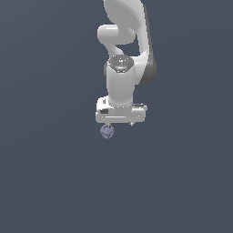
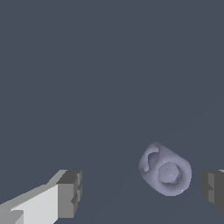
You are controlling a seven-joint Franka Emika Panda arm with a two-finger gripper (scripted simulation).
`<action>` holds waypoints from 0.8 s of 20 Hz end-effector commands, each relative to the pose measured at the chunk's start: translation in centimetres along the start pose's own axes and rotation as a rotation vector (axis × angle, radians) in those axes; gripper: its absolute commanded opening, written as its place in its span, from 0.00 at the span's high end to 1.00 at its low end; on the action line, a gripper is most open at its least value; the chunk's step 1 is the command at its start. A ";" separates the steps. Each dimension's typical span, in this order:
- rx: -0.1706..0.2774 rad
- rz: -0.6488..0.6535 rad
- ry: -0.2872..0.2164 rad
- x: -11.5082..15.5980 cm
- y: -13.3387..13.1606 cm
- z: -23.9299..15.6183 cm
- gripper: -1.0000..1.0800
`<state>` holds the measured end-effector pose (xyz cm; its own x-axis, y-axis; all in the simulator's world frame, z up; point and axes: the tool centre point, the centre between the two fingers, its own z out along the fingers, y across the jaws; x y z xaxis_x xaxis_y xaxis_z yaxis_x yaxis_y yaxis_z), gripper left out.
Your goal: Pick up the object and move it to a goal position.
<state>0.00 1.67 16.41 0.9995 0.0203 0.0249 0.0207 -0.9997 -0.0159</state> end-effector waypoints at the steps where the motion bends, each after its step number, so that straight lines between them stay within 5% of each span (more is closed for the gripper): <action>1: 0.000 0.000 0.000 0.0 0.0 0.0 0.04; 16: 0.010 0.038 -0.015 -0.4 1.7 -0.9 0.04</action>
<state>-0.44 -0.03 17.26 0.9998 -0.0191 0.0089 -0.0188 -0.9995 -0.0263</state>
